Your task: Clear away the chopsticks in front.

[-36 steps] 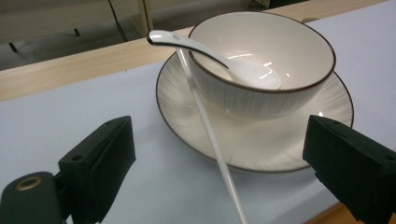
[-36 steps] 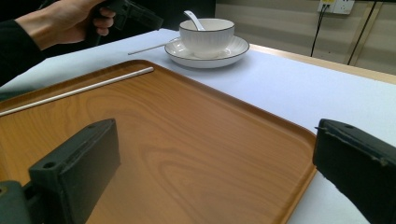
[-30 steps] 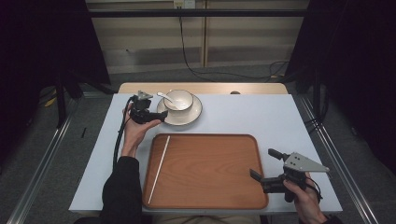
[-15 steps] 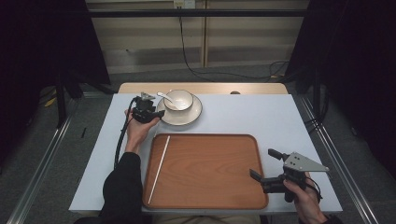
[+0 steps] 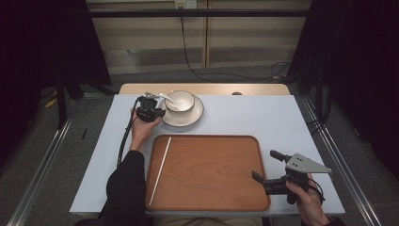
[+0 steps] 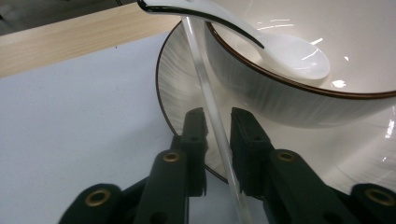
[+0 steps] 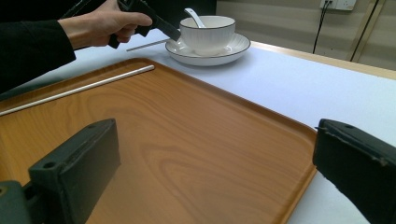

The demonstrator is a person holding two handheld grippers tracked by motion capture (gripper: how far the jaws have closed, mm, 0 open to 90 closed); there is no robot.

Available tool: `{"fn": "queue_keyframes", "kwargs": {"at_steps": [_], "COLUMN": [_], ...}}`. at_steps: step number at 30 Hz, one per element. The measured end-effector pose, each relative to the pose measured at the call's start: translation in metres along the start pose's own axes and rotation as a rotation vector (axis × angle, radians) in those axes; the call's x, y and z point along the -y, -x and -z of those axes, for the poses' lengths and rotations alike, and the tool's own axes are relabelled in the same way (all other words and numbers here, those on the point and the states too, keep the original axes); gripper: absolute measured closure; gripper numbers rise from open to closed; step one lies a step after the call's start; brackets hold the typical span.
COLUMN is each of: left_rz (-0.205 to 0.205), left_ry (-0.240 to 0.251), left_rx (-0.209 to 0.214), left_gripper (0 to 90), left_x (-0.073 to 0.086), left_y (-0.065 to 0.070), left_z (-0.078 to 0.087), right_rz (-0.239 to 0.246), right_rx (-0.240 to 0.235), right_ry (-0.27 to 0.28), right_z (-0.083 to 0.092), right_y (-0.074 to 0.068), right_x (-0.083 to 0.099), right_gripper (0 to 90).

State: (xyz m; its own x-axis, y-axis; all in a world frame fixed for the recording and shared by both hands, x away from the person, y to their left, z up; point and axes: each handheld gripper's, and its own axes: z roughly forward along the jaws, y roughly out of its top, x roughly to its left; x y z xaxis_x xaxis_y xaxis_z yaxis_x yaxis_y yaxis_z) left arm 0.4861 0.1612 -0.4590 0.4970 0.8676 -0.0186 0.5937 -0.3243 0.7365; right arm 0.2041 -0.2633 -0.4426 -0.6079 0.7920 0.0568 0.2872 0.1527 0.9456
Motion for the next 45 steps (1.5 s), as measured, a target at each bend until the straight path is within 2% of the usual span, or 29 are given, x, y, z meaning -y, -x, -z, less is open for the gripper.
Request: {"fn": "queue_keyframes", "kwargs": {"at_steps": [1,5,11,13,14,15,16,17,20,22,24,27,28,31,32,34,45], "left_rz": [0.016,0.028,0.016,0.035,0.032,0.027,0.038,0.025,0.056,0.047,0.053,0.035,0.064,0.067,0.057,0.070,0.083], "left_ry": [0.008,0.003,-0.025,-0.027,-0.028,-0.039,-0.037,-0.048,-0.029,-0.043,-0.042,-0.064,-0.048,-0.052,-0.071,-0.066,-0.067], "left_rx": [0.003,-0.001,0.006,0.017,0.003,0.010,0.007,-0.005,-0.001,0.003,0.002,-0.004,-0.004,-0.004,0.002,0.002,0.012], "left_gripper": [80.1,80.9,83.3,83.3,83.5,83.6,83.6,83.9,84.6,84.5,84.5,84.5,84.5,84.5,84.4,84.3,85.4], "left_x": [-0.001,-0.003,-0.005,-0.007,-0.008,-0.009,-0.010,-0.011,-0.011,-0.012,-0.013,-0.015,-0.015,-0.016,-0.016,-0.016,-0.016], "left_y": [-0.001,-0.002,-0.008,-0.009,-0.009,-0.009,-0.009,-0.010,-0.009,-0.012,-0.011,-0.011,-0.009,-0.008,-0.009,-0.009,-0.008], "left_z": [-0.001,-0.003,-0.004,-0.006,-0.007,-0.008,-0.009,-0.009,-0.012,-0.013,-0.014,-0.016,-0.017,-0.020,-0.021,-0.022,-0.022], "right_rz": [0.001,0.000,-0.003,-0.005,-0.004,-0.001,-0.004,-0.007,-0.007,0.001,0.002,0.005,0.003,0.001,0.003,0.005,0.000], "right_rx": [-0.001,-0.001,0.006,0.005,0.004,0.001,0.002,0.003,0.003,0.000,-0.006,0.007,0.016,0.011,0.008,0.002,0.008], "right_ry": [-0.001,-0.001,-0.003,-0.004,-0.005,-0.002,0.001,0.000,0.000,-0.002,-0.006,0.005,0.012,0.010,0.007,0.005,0.007], "right_z": [0.000,0.000,0.000,0.000,0.000,0.000,0.001,0.001,0.001,0.000,0.000,0.001,0.002,0.002,0.001,0.001,0.001], "right_y": [0.000,0.000,0.001,0.001,0.001,0.000,0.000,0.001,0.001,0.000,-0.001,0.000,0.001,0.001,0.000,0.000,0.000], "right_x": [0.000,0.000,0.000,0.000,0.000,0.000,0.000,0.000,0.000,0.000,0.000,0.000,0.000,0.000,0.000,0.000,0.000], "right_gripper": [0.4,0.4,0.4,0.4,0.4,0.4,0.4,0.4,0.4,0.4,0.4,0.5,0.5,0.5,0.5,0.5,0.4]}}
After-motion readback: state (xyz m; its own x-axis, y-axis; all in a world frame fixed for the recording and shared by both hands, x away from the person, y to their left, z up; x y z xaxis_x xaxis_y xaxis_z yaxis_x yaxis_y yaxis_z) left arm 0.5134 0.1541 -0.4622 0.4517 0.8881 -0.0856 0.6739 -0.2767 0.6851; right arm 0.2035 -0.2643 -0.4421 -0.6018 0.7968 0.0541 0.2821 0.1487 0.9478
